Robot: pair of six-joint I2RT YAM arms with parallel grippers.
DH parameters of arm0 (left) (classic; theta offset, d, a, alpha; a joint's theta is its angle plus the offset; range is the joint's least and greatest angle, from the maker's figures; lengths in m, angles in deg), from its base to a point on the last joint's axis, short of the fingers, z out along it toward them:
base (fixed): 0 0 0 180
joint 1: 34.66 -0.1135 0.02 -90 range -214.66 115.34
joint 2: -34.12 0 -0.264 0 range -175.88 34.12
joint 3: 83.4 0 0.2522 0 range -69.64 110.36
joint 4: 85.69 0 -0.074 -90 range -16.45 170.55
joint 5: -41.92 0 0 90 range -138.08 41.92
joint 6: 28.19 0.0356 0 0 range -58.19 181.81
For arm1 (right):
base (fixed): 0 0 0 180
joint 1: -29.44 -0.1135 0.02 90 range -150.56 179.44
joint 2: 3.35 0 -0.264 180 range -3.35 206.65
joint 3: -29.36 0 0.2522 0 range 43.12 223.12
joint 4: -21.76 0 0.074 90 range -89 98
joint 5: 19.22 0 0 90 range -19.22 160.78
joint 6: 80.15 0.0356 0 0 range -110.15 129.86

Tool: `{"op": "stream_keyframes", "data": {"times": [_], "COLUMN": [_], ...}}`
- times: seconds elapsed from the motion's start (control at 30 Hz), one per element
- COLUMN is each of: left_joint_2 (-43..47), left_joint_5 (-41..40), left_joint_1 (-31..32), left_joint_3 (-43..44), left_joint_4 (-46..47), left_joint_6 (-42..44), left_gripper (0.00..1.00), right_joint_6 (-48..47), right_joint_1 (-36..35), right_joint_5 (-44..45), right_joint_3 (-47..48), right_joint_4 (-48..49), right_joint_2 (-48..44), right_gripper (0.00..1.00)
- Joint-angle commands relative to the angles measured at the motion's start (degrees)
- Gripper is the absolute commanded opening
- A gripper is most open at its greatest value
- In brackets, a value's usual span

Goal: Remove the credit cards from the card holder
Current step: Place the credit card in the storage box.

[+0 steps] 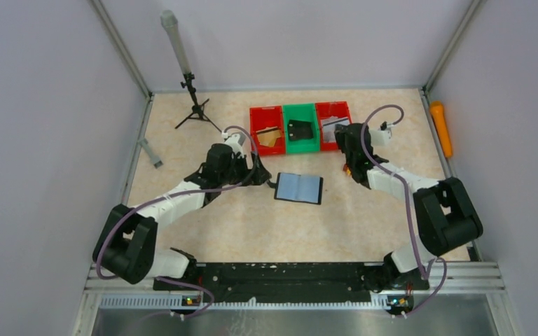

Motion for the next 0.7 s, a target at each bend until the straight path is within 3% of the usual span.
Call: {"op": "stream_keyframes", "data": {"times": [0.0,0.23,0.67], "left_joint_2": [-1.71,-5.05,-9.16], "left_joint_5": [-0.87,0.18,2.29], "left_joint_1": [0.12,0.71,1.2], "left_joint_3": [3.13,4.44,6.88], "left_joint_4": [0.06,0.13,-0.88], "left_joint_6": [2.13,3.1,3.72], "left_gripper": [0.93,0.98,0.93], "right_joint_6": [5.71,8.95,13.04], "right_joint_1": [1.84,3.42,3.88], "right_joint_5": [3.68,2.91,4.74], "right_joint_3": [3.47,6.57,14.28], "right_joint_4": [9.09,14.75,16.65], "right_joint_2": [6.15,15.93,26.43], "right_gripper": [0.0,0.0,0.0]}}
